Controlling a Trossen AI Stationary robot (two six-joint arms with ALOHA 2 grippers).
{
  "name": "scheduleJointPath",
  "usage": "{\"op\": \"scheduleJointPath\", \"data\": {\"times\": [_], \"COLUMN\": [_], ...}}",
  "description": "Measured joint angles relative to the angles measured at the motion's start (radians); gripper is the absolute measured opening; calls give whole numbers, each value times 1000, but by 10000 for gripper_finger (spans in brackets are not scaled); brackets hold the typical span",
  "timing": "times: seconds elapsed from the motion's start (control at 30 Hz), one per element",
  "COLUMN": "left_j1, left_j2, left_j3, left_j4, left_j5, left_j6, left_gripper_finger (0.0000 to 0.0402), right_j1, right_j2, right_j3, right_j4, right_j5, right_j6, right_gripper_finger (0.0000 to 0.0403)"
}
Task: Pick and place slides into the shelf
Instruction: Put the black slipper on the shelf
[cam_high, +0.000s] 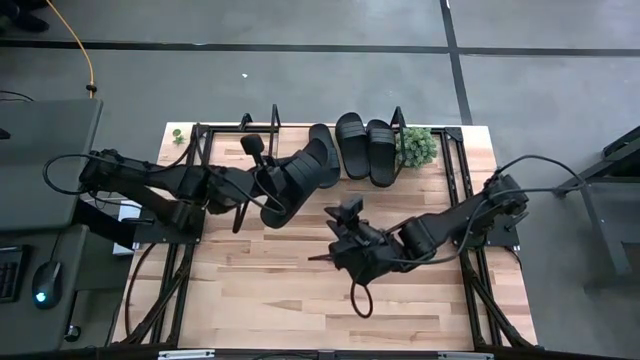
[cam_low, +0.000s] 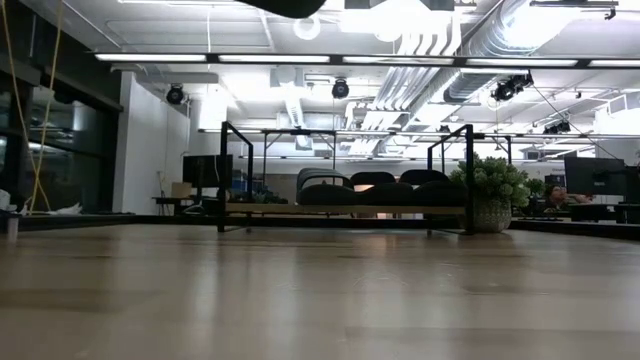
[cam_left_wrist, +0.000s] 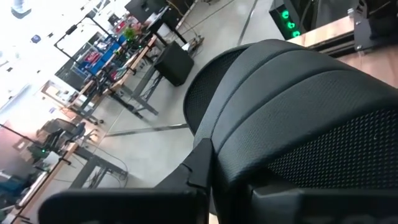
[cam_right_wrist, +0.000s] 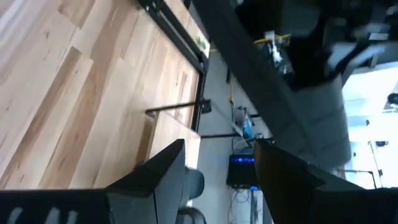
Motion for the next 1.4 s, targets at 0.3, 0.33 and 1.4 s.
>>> {"op": "scheduleJointPath", "data": {"times": [0.3,0.33,1.4], "left_j1": [0,0,0], "left_j2": [2,2,37], "left_j3": [0,0,2], "left_j4": [-13,-13,20], "left_j5": [13,22,156], "left_j6": [-9,-17,-78], "left_gripper_finger": [16,16,12], "right_j1": [13,12,-4], "right_j2": [16,16,15], "right_j3": [0,0,0], "right_j4": [124,128,337], "right_j5": [17,21,-150], "right_j6": [-105,-119,-470], "right_gripper_finger": [183,183,241]}}
